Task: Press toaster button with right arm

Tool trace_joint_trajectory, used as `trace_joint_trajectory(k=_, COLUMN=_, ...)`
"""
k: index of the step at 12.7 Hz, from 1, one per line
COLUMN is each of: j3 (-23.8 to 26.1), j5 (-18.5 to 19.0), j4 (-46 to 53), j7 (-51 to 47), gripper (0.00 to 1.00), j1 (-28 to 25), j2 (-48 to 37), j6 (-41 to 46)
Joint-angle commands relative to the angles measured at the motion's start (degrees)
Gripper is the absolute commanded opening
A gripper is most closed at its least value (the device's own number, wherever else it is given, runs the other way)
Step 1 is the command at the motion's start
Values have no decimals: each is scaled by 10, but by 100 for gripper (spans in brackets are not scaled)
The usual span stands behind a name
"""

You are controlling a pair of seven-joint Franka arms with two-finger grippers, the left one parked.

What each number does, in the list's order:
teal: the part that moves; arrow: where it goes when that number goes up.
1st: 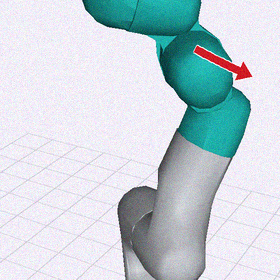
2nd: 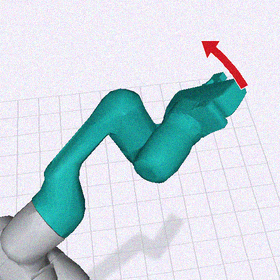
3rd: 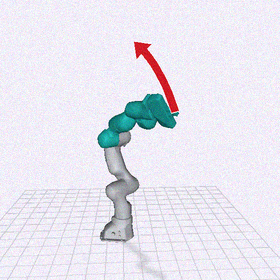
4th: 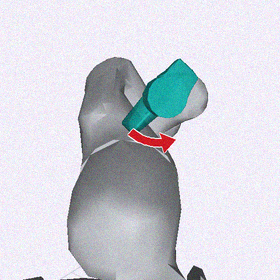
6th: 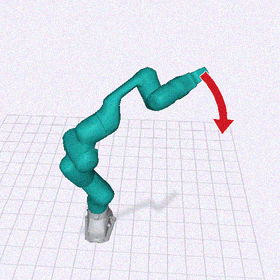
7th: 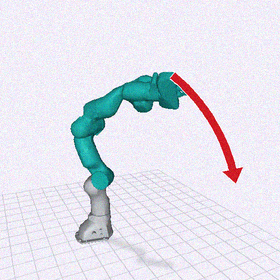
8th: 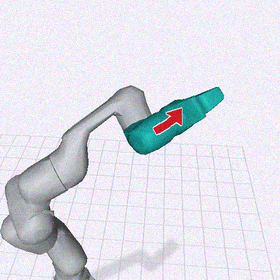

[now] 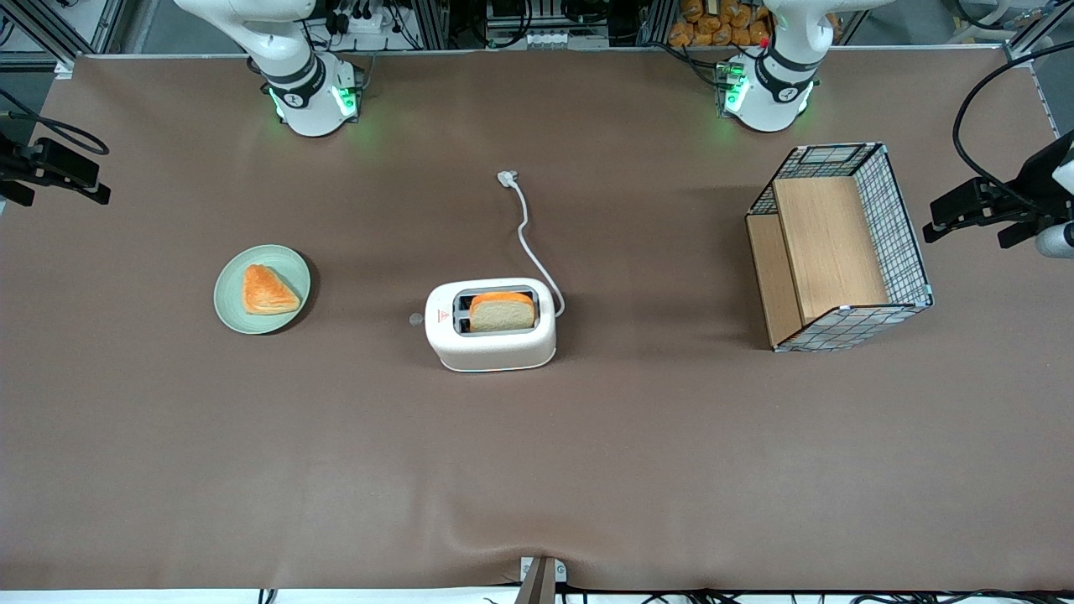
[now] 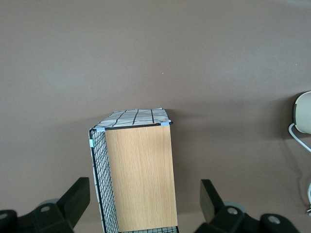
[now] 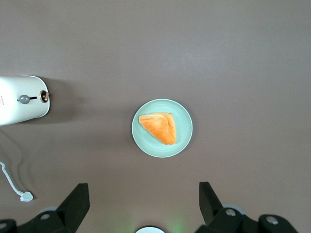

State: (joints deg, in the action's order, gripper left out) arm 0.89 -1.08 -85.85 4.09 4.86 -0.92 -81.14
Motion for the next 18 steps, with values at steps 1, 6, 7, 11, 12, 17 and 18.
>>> trace_joint_trajectory(k=1, j3=9, j5=-9, j4=4, j7=-7, gripper=100, j1=11, j2=2, j6=-2)
trace_joint_trajectory(k=6, j3=8, j5=-7, j4=5, j7=-2, gripper=100, j1=13, j2=8, j6=-2)
trace_joint_trajectory(k=7, j3=8, j5=-7, j4=5, j7=0, gripper=100, j1=12, j2=8, j6=-1)
trace_joint_trajectory(k=11, j3=7, j5=-9, j4=3, j7=-5, gripper=100, j1=16, j2=8, j6=5)
trace_joint_trajectory(k=12, j3=8, j5=-9, j4=3, j7=-5, gripper=100, j1=16, j2=8, j6=5)
trace_joint_trajectory(k=17, j3=8, j5=-9, j4=-3, j7=-5, gripper=100, j1=9, j2=14, j6=5)
trace_joint_trajectory(k=18, j3=8, j5=-9, j4=-4, j7=-6, gripper=100, j1=9, j2=14, j6=5)
